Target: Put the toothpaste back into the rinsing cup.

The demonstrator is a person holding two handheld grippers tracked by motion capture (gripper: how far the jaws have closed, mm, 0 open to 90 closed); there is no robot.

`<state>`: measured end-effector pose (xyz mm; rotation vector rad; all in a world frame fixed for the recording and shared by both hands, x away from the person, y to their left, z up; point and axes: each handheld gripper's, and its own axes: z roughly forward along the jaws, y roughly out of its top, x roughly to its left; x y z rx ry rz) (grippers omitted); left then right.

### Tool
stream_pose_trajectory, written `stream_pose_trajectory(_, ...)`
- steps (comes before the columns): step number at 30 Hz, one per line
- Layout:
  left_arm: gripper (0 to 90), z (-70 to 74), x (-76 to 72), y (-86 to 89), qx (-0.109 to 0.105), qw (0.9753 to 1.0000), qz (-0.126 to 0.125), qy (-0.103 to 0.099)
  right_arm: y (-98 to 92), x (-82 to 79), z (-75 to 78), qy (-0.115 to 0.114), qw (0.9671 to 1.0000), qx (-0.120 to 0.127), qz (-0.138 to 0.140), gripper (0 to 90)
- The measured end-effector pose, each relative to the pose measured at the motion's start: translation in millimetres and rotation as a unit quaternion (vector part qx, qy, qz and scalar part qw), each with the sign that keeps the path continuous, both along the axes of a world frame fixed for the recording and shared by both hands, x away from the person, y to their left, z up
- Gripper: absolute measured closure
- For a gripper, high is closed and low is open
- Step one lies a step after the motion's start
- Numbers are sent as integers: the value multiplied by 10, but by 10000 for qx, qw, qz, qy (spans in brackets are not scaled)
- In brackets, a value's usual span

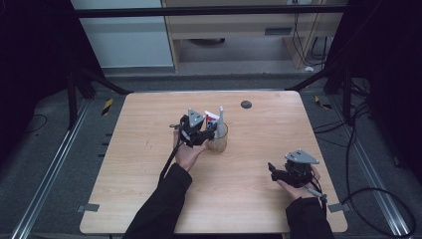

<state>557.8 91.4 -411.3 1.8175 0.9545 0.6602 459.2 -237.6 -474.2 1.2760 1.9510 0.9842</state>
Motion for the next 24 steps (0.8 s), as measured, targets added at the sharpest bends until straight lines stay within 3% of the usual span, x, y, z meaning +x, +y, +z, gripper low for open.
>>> stream_pose_trajectory(4, 397, 65, -135, 79, 250, 9997, 1, -6, -1, -8, 6, -9, 10000, 24, -11, 158)
stream_pose_trajectory(7, 370, 106, -193, 185, 220, 9997, 8, 119, -2, -12, 6, 2, 10000, 32, -19, 156)
stream_pose_trajectory(11, 344, 120, -287, 362, 383, 9989, 4, 260, -3, -17, 4, 8, 10000, 50, -23, 151)
stream_pose_trajectory(13, 333, 98, -354, 464, 518, 9983, 15, 265, -7, -23, 5, 9, 10000, 43, -21, 149)
stream_pose_trajectory(24, 288, -206, -717, 1121, 561, 9962, 238, 626, -34, -34, -20, 90, 9999, 39, -74, 137)
